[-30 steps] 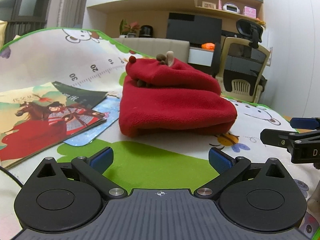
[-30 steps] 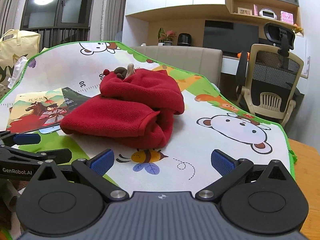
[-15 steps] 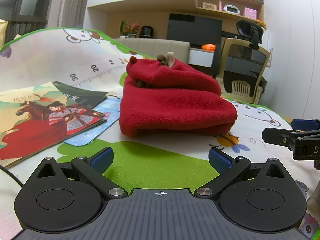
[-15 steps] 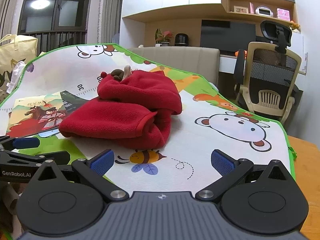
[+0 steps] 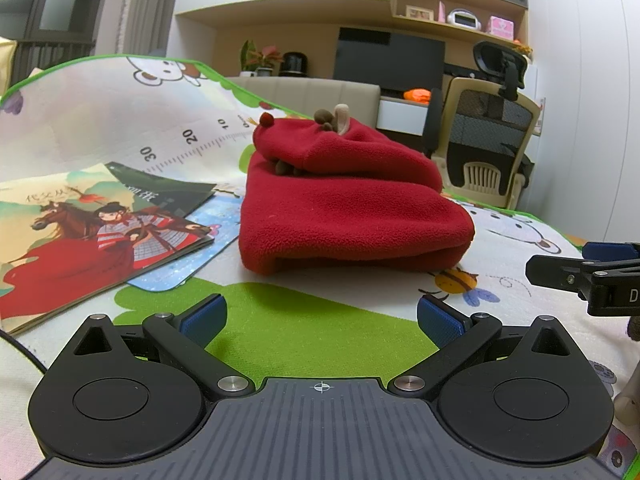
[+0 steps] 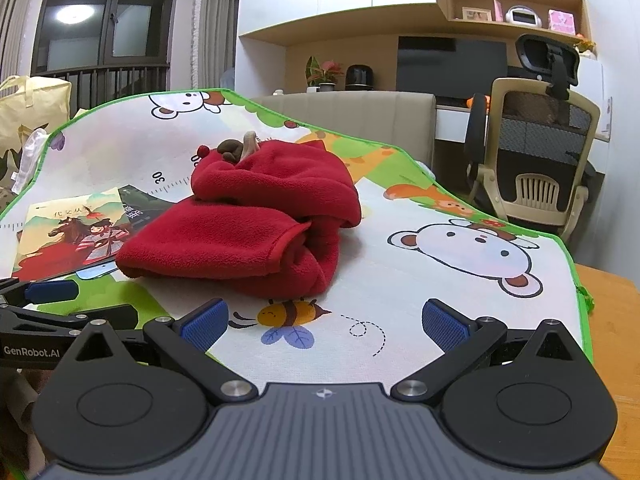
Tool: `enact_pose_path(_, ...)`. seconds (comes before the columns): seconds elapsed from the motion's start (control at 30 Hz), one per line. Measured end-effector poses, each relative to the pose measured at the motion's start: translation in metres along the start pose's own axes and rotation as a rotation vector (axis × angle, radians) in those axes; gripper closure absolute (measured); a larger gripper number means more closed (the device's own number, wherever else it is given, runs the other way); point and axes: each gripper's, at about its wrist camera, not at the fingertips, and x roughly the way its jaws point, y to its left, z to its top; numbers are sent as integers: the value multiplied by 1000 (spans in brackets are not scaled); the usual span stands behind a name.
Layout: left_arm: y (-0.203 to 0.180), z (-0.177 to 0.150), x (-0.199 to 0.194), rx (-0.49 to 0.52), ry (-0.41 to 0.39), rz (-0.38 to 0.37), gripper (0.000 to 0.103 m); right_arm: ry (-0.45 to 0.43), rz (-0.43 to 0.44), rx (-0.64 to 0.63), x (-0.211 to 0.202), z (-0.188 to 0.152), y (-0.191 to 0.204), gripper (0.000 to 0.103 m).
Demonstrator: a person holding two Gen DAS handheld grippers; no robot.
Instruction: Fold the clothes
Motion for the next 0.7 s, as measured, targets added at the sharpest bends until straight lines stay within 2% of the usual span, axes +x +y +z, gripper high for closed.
enact_pose_path(0.7,1,0,1,-1,-1,-1,0,-1,0,8,0,-1,-1,0)
